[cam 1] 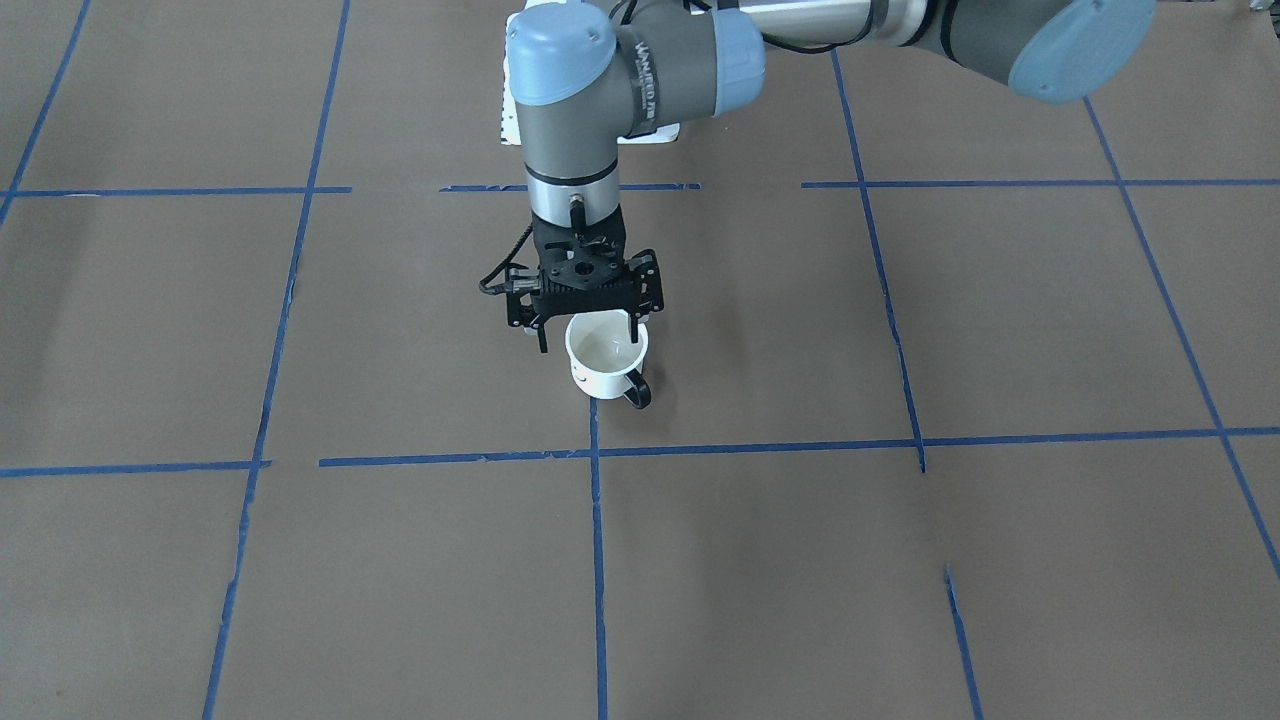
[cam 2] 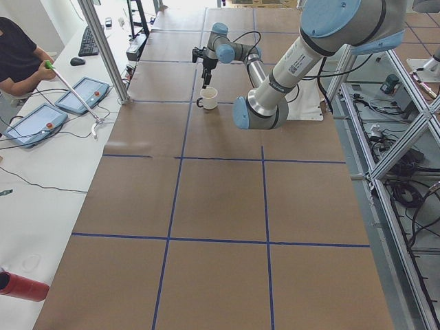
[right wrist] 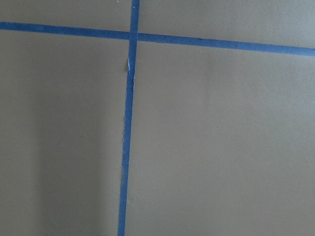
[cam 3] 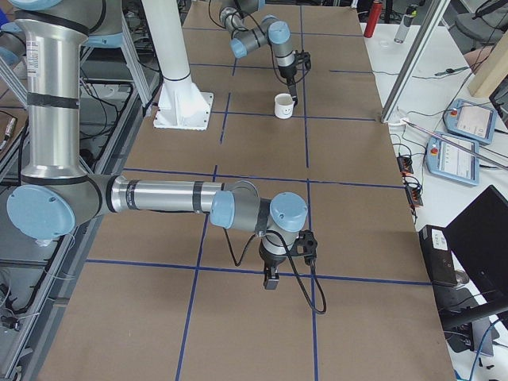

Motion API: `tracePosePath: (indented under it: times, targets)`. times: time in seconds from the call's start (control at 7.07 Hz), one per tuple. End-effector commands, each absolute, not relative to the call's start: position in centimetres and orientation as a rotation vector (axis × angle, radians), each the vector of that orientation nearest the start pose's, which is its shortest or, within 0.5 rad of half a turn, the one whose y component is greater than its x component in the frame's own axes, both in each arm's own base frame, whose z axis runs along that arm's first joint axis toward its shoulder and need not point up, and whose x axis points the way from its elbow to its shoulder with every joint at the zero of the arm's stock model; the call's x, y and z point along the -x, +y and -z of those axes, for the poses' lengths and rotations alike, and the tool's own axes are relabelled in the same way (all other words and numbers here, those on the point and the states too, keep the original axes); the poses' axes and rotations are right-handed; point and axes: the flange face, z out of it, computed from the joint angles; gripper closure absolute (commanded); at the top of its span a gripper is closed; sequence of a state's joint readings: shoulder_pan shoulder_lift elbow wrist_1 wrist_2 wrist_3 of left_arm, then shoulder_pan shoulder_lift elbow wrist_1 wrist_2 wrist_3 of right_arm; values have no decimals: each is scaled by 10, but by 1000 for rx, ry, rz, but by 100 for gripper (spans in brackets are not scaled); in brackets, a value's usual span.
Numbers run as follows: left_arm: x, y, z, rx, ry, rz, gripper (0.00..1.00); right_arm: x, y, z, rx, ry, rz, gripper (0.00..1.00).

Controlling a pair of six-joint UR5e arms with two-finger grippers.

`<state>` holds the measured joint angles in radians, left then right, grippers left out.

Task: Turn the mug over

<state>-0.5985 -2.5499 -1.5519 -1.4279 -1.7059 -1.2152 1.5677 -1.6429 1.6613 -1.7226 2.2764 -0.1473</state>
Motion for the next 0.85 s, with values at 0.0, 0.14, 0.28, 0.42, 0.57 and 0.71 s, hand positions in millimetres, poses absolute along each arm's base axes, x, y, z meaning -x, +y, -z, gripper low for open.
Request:
tracePosePath:
  times: [0.0, 0.14, 0.28, 0.42, 0.57, 0.71]
  targets:
    - [-389, -523, -118, -305, 773, 82, 0, -67, -450, -668, 77, -712, 97, 0]
    - [-336, -541, -151, -323, 750, 19, 0, -67, -450, -668, 77, -712, 97, 0]
    - [-274, -569, -196, -335, 705, -44, 0, -67, -450, -668, 77, -712, 97, 0]
    - [-229, -579, -242, -303, 698, -129, 0, -67, -450, -668, 77, -712, 97, 0]
    - [-153, -578, -305, -302, 700, -162, 0, -67, -450, -668, 77, -712, 97, 0]
    - [-94, -568, -368, -270, 729, -192, 0, -67, -450, -668, 77, -712, 97, 0]
